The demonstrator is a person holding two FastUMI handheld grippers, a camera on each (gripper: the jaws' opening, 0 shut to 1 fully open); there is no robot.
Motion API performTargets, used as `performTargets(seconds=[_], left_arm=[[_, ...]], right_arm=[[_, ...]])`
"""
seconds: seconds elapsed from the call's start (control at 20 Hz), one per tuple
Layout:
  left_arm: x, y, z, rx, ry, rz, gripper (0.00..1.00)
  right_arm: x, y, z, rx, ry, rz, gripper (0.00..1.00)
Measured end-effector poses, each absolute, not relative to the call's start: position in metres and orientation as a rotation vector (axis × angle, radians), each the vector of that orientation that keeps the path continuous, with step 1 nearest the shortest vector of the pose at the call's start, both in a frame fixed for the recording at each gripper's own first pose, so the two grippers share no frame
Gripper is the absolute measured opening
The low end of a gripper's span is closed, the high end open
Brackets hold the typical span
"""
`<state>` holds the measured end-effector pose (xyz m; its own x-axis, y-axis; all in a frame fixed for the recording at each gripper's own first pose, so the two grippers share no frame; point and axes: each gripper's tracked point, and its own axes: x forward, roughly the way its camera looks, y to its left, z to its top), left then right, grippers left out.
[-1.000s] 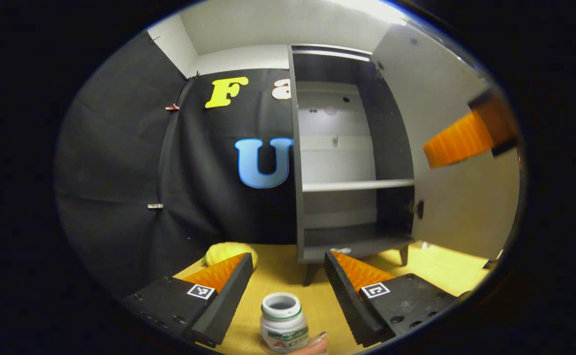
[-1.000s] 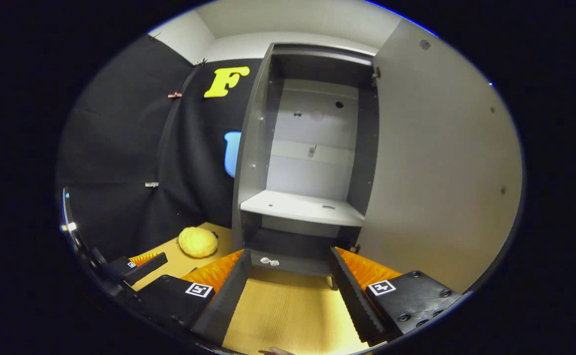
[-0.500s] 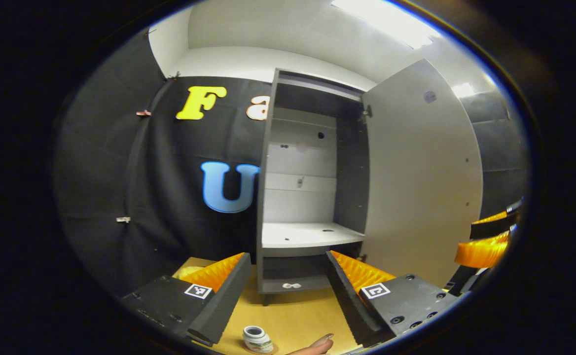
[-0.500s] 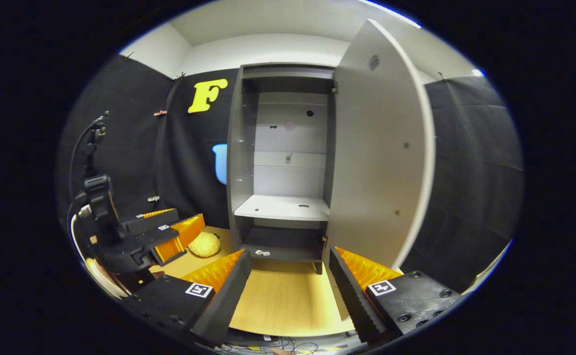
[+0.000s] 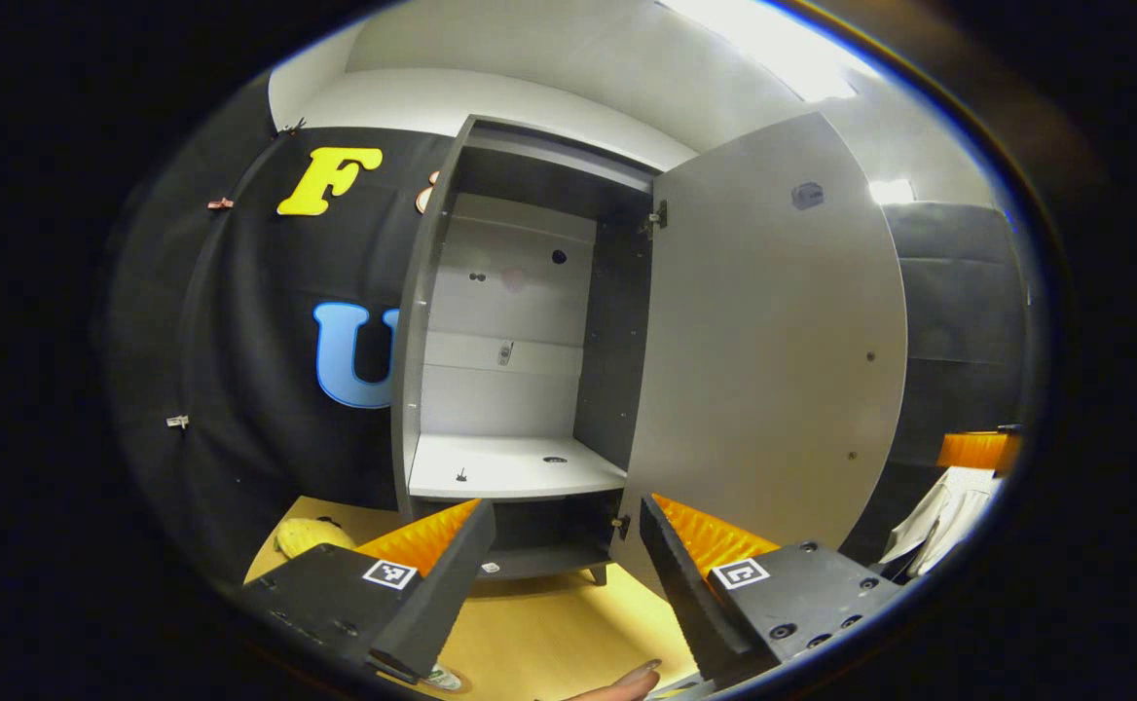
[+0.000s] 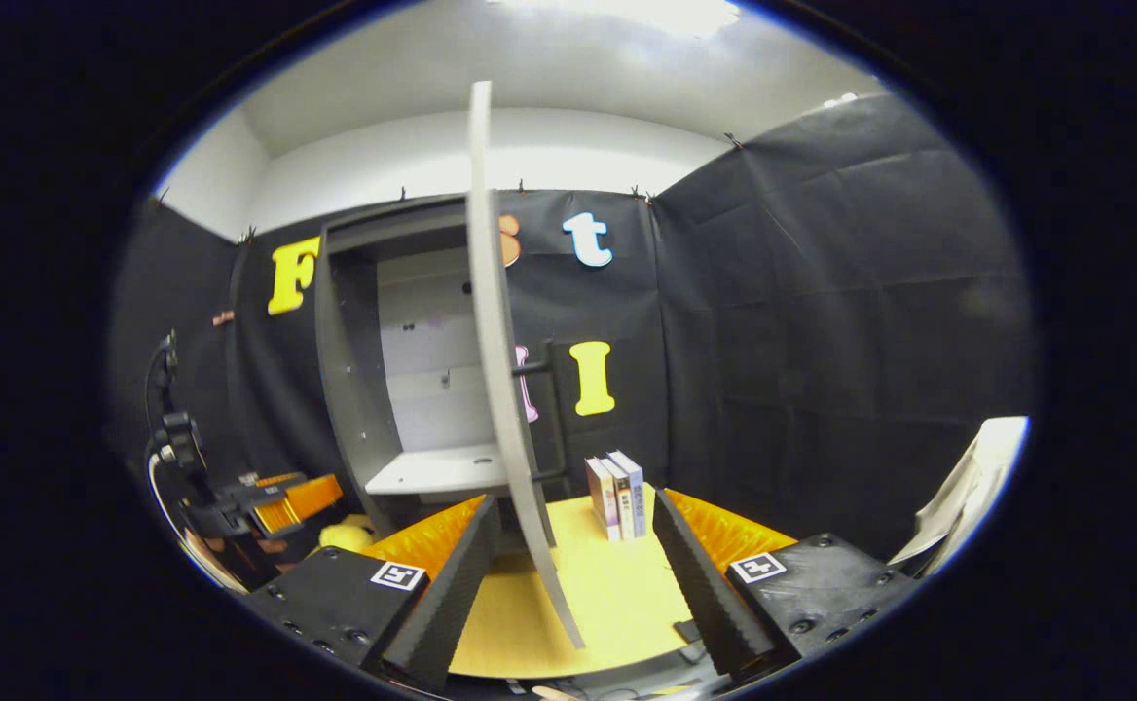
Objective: Open the cabinet door with the right hand, grasp the bottle in the cabinet with the left hand and place it on the coaster, then close the cabinet door with the right hand.
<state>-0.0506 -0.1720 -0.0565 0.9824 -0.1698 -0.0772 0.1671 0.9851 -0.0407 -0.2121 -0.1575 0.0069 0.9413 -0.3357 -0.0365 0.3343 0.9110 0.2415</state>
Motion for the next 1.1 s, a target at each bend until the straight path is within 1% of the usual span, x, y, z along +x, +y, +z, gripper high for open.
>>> performTargets(seconds=[0.05,0.2,0.3,0.35,0.4,0.5,0.55,0.6,0.65,0.85,0.9,0.95,1.0,1.05,1.1], left_arm=[[-0.05,-0.182,-0.051,-0.04,0.062,-0.161,0.94],[-0.042,-0.206,-0.043,-0.069,0.03,-0.136,0.94],[-0.038,-0.212,-0.041,-0.055,0.034,-0.101,0.94],[-0.037,-0.212,-0.042,-0.041,0.034,-0.079,0.91],[-0.037,-0.211,-0.041,-0.032,0.035,-0.059,0.94],[-0.039,-0.211,-0.046,-0.044,0.053,-0.036,0.94],[-0.041,-0.21,-0.048,-0.054,0.065,-0.027,0.94],[-0.043,-0.207,-0.049,-0.059,0.073,-0.015,0.92],[-0.045,-0.204,-0.05,-0.057,0.082,-0.005,0.94],[-0.05,-0.182,-0.049,-0.02,0.088,0.054,0.94],[-0.05,-0.177,-0.048,-0.025,0.084,0.062,0.94],[-0.049,-0.172,-0.05,-0.037,0.087,0.066,0.94],[-0.048,-0.167,-0.052,-0.049,0.097,0.066,0.92],[-0.049,-0.158,-0.057,-0.053,0.111,0.071,0.94],[-0.05,-0.147,-0.06,-0.048,0.125,0.079,0.94]], right_arm=[[-0.203,-0.166,0.012,0.28,-0.018,-0.325,0.98],[-0.17,-0.202,0.0,0.214,-0.003,-0.282,0.98],[-0.153,-0.198,-0.002,0.197,0.01,-0.193,0.98],[-0.146,-0.192,0.0,0.201,0.011,-0.142,0.98],[-0.138,-0.191,0.001,0.2,0.011,-0.109,0.98],[-0.129,-0.195,0.001,0.189,0.003,-0.068,1.0],[-0.123,-0.191,-0.001,0.189,0.005,-0.04,0.98],[-0.122,-0.187,-0.001,0.184,-0.002,-0.021,0.98],[-0.117,-0.186,-0.001,0.166,-0.015,-0.008,0.97],[-0.12,-0.177,0.007,0.063,-0.075,0.03,0.96],[-0.119,-0.176,0.007,0.062,-0.074,0.037,1.0],[-0.118,-0.175,0.006,0.066,-0.071,0.045,0.97],[-0.118,-0.175,0.007,0.074,-0.069,0.056,0.97],[-0.117,-0.174,0.007,0.077,-0.068,0.069,1.0],[-0.116,-0.175,0.008,0.079,-0.068,0.079,1.0]])
